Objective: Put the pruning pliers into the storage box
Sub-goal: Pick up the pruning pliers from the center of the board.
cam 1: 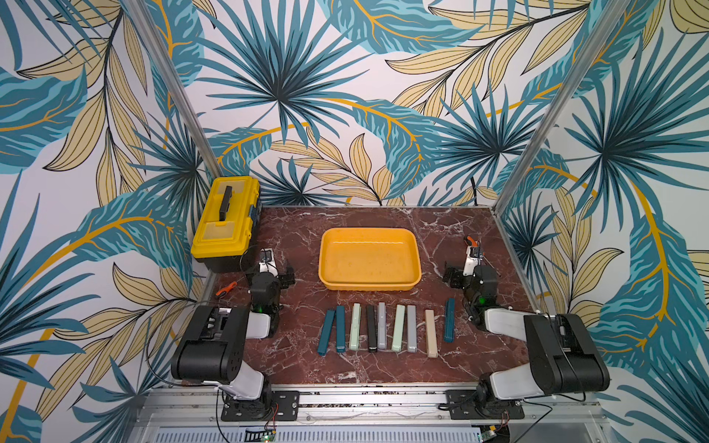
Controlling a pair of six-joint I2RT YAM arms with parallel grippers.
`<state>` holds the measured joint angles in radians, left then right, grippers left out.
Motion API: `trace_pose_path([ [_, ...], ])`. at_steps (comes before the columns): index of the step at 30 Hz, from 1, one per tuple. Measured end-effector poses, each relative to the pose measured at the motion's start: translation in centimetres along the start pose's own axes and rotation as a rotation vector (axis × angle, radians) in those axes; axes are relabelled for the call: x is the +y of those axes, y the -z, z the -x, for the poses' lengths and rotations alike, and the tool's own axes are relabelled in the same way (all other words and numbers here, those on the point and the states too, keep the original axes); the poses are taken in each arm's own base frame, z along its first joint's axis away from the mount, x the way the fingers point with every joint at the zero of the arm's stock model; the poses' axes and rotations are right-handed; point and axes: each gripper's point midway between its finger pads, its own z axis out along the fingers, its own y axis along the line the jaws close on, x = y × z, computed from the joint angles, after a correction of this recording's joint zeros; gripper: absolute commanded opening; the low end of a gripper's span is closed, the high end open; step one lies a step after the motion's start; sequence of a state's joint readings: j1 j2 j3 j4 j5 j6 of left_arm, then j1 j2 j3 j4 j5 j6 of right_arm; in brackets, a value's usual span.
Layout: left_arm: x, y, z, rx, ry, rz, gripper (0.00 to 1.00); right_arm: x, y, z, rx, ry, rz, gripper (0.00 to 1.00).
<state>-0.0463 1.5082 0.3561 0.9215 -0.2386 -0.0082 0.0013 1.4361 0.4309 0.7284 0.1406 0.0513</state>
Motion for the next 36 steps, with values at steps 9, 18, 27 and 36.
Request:
trace_pose_path([
  [9, 0.4, 0.1, 8.0, -0.043, 0.019, 0.068, 1.0, -2.3, 3.6, 8.4, -0.137, -0.096, -0.133, 0.99],
  [18, -0.1, -0.2, 9.5, 0.195, 0.113, 0.082, 1.0, -1.9, 6.2, 11.8, -0.111, -0.232, -0.099, 0.99],
  [27, -3.3, 4.5, 7.4, 0.413, 0.135, 0.009, 0.99, 0.8, 7.4, 11.6, 0.041, -0.319, 0.042, 0.9],
  [36, -8.0, 11.7, 4.8, 0.612, 0.091, -0.116, 0.94, 2.4, 9.7, 11.0, 0.161, -0.333, 0.13, 0.86],
])
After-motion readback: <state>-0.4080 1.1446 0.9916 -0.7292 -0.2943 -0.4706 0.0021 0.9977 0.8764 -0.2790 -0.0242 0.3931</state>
